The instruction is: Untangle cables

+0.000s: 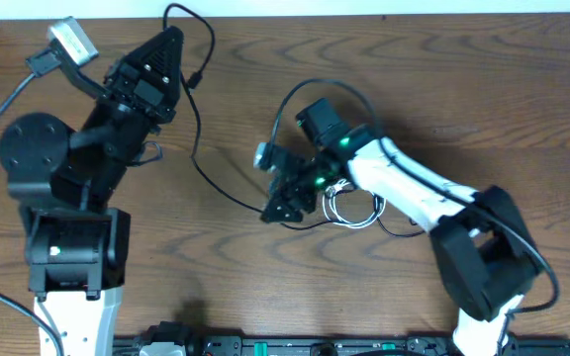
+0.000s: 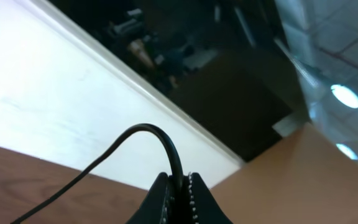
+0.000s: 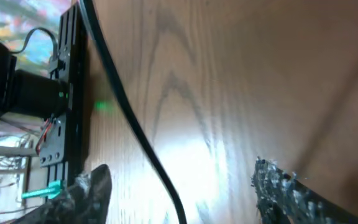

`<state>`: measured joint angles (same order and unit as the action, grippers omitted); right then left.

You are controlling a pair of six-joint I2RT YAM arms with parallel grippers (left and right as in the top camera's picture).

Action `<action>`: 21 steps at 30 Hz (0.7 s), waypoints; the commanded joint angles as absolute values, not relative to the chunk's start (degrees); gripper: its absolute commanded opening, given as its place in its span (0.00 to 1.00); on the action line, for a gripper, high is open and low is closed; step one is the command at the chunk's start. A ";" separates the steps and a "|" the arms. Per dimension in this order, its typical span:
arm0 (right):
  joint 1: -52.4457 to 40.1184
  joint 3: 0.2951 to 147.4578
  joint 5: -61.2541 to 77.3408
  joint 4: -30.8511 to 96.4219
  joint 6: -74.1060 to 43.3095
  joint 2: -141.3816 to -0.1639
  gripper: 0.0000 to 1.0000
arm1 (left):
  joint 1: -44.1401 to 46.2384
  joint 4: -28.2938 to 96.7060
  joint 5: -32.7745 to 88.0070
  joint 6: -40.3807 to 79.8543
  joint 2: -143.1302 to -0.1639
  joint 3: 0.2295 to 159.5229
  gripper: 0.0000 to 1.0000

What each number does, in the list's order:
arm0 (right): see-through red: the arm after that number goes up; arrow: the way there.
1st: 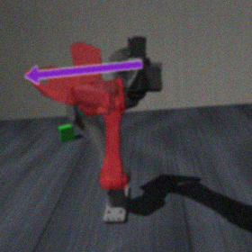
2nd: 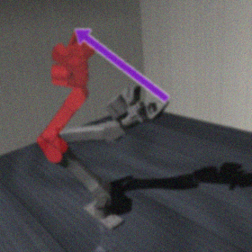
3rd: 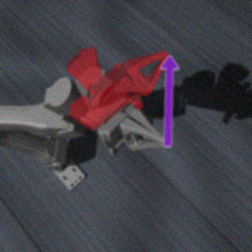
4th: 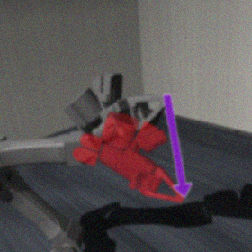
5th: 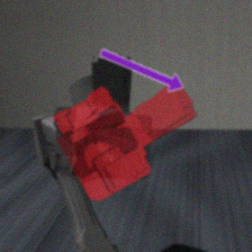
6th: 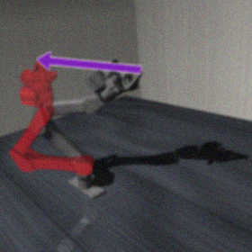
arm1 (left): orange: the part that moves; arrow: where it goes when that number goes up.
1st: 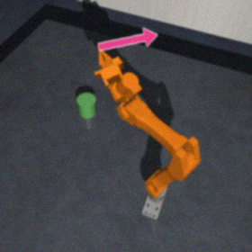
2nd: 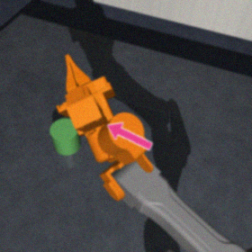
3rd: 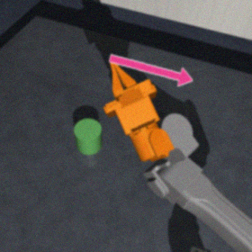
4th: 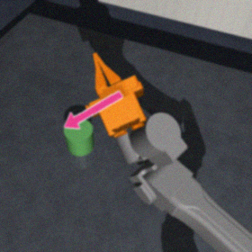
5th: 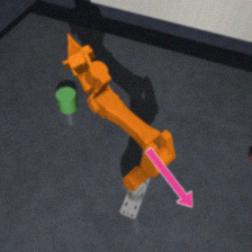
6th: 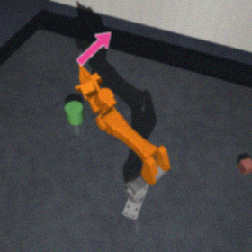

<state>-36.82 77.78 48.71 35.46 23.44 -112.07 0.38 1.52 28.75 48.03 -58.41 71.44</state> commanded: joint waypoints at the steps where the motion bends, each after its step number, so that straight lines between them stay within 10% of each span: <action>1: -39.05 77.76 50.30 33.43 22.92 -113.86 0.68 | -0.16 6.50 27.05 41.06 -60.31 77.25 0.08; 4: -40.27 77.76 49.28 31.62 20.78 -115.07 0.56 | -0.16 16.38 24.25 38.20 -63.44 82.56 0.08; 6: -40.62 77.76 46.61 31.22 18.17 -115.31 0.31 | -0.16 23.55 22.06 33.85 -66.22 86.96 0.07; 7: -40.60 77.76 44.05 30.92 15.38 -115.35 0.01 | -0.14 31.57 15.70 28.95 -69.43 91.92 0.07; 21: -31.35 93.93 40.60 35.51 -12.88 -96.55 0.01 | 0.23 53.67 2.09 22.50 -75.33 98.70 0.08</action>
